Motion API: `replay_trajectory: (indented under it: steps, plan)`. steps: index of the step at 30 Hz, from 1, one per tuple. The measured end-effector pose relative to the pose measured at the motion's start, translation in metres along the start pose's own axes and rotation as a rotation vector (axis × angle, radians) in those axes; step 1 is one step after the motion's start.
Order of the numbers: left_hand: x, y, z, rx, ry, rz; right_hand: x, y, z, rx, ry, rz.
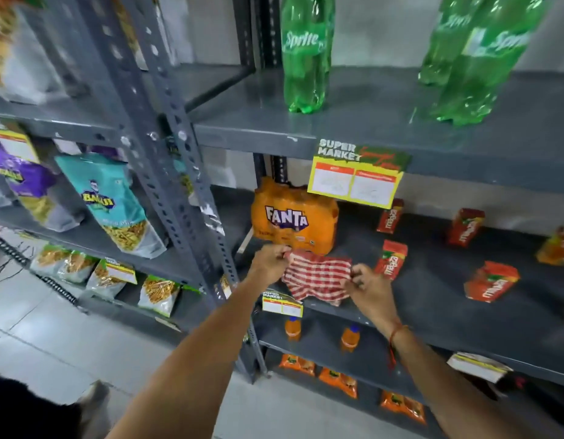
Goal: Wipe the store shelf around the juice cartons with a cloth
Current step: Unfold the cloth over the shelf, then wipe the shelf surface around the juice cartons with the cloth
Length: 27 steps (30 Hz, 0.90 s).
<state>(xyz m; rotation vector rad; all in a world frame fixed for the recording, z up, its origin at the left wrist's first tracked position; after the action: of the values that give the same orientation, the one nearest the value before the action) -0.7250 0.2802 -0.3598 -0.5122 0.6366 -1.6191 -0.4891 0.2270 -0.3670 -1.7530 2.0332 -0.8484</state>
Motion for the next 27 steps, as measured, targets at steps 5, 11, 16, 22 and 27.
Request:
replay_trajectory:
  steps: [5,11,16,22,27]
  plan:
    - [-0.018,0.029,-0.014,0.001,0.081,-0.11,-0.011,0.008,0.02,0.183,0.095,0.005]
    - [-0.018,0.004,-0.011,-0.209,0.222,0.079,0.008,0.027,-0.066,0.544,-0.497,0.248]
    - [-0.012,0.011,-0.018,-0.437,0.332,0.086,-0.01,0.109,-0.074,0.711,-0.574,-0.14]
    - [-0.006,0.034,-0.053,-0.483,0.294,-0.036,-0.023,0.125,-0.056,0.621,-0.462,-0.198]
    - [-0.011,0.037,-0.058,-0.525,0.308,-0.046,-0.02,0.131,-0.06,0.596,-0.434,-0.091]
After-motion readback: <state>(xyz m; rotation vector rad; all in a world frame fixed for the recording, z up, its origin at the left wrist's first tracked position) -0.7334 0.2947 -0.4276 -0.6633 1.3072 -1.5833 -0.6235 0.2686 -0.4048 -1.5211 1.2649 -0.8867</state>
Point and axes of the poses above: each hand's wrist, its own x-axis away from the middle knuckle, its own y-axis out of the palm, z = x × y, the point moved 10 cm from there along -x, towards the middle knuckle, and after that the axes turned 13 degrees about y, right-handed, at the moved point
